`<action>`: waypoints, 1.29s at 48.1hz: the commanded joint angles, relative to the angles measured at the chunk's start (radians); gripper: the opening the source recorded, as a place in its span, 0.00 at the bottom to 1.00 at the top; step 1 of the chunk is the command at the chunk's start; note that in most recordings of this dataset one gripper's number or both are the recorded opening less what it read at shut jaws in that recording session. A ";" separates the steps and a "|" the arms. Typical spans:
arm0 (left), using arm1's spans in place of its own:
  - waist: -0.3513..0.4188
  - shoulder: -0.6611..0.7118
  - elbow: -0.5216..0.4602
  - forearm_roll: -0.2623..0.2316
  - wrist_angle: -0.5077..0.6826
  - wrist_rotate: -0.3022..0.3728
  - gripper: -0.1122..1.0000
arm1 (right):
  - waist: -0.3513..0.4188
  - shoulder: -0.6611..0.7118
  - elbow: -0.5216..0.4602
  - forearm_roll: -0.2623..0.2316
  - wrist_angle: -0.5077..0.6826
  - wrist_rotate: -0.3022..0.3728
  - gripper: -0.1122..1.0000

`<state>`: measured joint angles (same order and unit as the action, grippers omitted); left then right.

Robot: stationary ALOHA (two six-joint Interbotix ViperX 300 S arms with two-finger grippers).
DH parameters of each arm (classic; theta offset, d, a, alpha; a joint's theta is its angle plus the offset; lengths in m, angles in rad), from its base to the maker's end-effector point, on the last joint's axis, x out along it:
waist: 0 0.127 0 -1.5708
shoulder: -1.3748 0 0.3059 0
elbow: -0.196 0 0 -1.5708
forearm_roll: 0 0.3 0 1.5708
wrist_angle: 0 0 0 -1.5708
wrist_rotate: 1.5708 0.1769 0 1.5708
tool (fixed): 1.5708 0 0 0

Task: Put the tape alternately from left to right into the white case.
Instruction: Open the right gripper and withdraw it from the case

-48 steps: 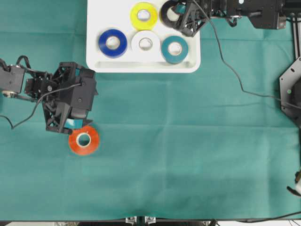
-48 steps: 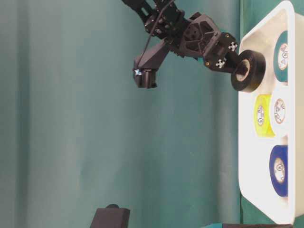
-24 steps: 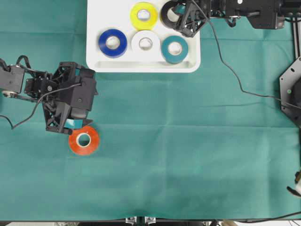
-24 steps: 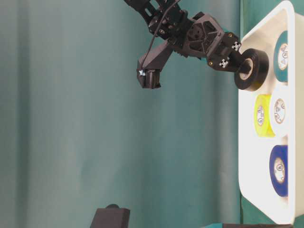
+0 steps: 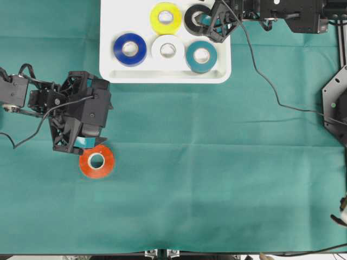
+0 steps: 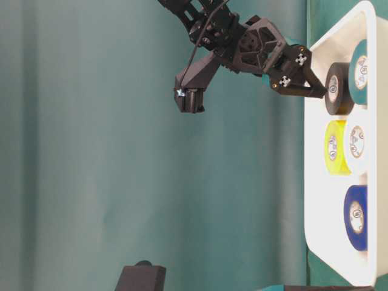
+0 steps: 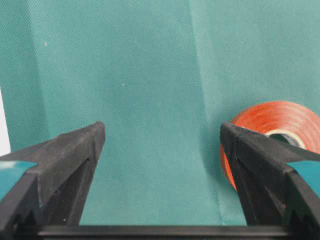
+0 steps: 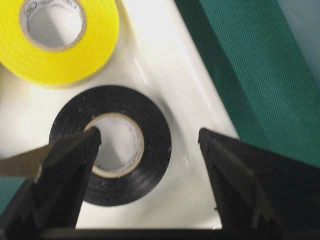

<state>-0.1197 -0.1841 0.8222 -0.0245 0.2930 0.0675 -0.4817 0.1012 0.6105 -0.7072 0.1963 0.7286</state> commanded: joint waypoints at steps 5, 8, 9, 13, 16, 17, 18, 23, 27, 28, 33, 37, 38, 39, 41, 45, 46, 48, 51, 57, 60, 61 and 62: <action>-0.003 -0.011 -0.015 -0.002 -0.005 -0.002 0.58 | 0.031 -0.069 0.000 -0.002 -0.006 0.002 0.86; -0.005 -0.011 -0.015 -0.002 -0.005 -0.003 0.58 | 0.049 -0.087 0.009 0.000 -0.008 0.002 0.86; -0.005 -0.011 -0.015 -0.003 -0.006 -0.003 0.58 | 0.057 -0.092 0.014 0.000 -0.008 0.002 0.86; -0.006 -0.011 -0.014 -0.002 -0.005 -0.003 0.58 | 0.092 -0.114 0.028 0.000 -0.008 0.002 0.86; -0.006 -0.011 -0.011 -0.002 -0.006 -0.003 0.58 | 0.124 -0.127 0.041 0.002 -0.008 0.003 0.86; -0.006 -0.011 -0.011 -0.002 -0.005 -0.003 0.58 | 0.135 -0.130 0.048 0.003 -0.009 0.003 0.86; -0.006 -0.011 -0.009 -0.002 -0.006 -0.003 0.58 | 0.146 -0.135 0.052 0.003 -0.009 0.005 0.86; -0.006 -0.011 -0.008 -0.003 -0.006 -0.003 0.58 | 0.218 -0.158 0.078 0.003 -0.014 0.005 0.86; -0.006 -0.011 -0.008 -0.003 -0.006 -0.003 0.58 | 0.273 -0.170 0.094 0.003 -0.025 0.005 0.86; -0.008 -0.011 -0.008 -0.003 -0.006 -0.003 0.58 | 0.285 -0.173 0.095 0.005 -0.028 0.005 0.86; -0.006 -0.011 -0.008 -0.003 -0.006 -0.003 0.58 | 0.342 -0.183 0.107 0.005 -0.049 0.005 0.86; -0.006 -0.011 -0.011 -0.003 -0.006 -0.003 0.58 | 0.380 -0.186 0.115 0.005 -0.064 0.005 0.86; -0.008 -0.011 -0.011 -0.003 -0.005 -0.003 0.58 | 0.390 -0.186 0.115 0.005 -0.067 0.005 0.86; -0.006 -0.011 -0.012 -0.003 -0.006 -0.003 0.58 | 0.397 -0.186 0.115 0.005 -0.071 0.006 0.86; -0.008 -0.011 -0.014 -0.003 -0.005 -0.003 0.58 | 0.413 -0.186 0.117 0.005 -0.074 0.006 0.86; -0.008 -0.011 -0.014 -0.003 -0.006 -0.003 0.58 | 0.445 -0.186 0.118 0.005 -0.074 0.006 0.86; -0.008 -0.011 -0.014 -0.003 -0.006 -0.003 0.58 | 0.451 -0.186 0.118 0.005 -0.074 0.006 0.86; -0.009 -0.011 -0.014 -0.003 -0.006 -0.005 0.58 | 0.465 -0.186 0.120 0.005 -0.074 0.006 0.86; -0.009 -0.011 -0.014 -0.003 -0.006 -0.005 0.58 | 0.483 -0.186 0.121 0.006 -0.074 0.006 0.86; -0.009 -0.011 -0.014 -0.003 -0.005 -0.005 0.58 | 0.520 -0.186 0.127 0.008 -0.074 0.006 0.86; -0.011 -0.011 -0.014 -0.003 -0.006 -0.005 0.58 | 0.537 -0.186 0.133 0.012 -0.075 0.006 0.86; -0.012 -0.011 -0.015 -0.003 -0.006 -0.005 0.58 | 0.540 -0.186 0.137 0.014 -0.075 0.006 0.86; -0.014 -0.011 -0.015 -0.003 -0.006 -0.005 0.58 | 0.543 -0.186 0.138 0.017 -0.074 0.006 0.86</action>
<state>-0.1258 -0.1856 0.8237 -0.0261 0.2930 0.0614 0.0460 -0.0598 0.7532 -0.6980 0.1289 0.7332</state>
